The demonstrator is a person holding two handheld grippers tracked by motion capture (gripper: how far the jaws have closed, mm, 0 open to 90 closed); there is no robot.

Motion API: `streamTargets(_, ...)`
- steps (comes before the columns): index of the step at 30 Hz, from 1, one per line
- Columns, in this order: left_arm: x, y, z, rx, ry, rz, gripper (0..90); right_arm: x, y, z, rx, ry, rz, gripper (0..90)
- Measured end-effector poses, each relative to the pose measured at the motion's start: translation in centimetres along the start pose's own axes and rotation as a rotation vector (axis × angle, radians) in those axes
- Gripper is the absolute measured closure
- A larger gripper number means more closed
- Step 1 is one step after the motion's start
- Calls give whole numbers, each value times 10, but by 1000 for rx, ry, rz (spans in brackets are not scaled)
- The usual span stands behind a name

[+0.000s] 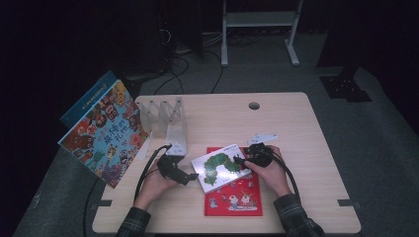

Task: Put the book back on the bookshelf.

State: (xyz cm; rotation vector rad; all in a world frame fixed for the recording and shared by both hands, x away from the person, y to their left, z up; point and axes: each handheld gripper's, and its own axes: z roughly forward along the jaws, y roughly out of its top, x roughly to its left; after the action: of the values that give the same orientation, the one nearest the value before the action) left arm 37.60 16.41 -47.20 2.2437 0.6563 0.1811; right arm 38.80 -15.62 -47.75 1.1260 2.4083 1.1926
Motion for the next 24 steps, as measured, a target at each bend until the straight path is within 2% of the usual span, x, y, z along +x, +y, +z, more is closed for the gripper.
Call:
streamTargets(2,-1,5,7,0,-18,0,0,-1,-1,3,12,6,3,369)
streamTargets(5,-2,8,17,27,-48,3,0,-2,-3,4,10,33,26,373)
streamTargets(9,-4,10,24,39,-99,-4,0,-3,-5,4,12,68,45,369)
streamTargets(15,-7,12,26,41,-94,0,0,-2,-9,1,19,71,55,372)
streamTargets(24,-21,12,27,74,-150,24,0,13,-24,-10,7,89,49,376)
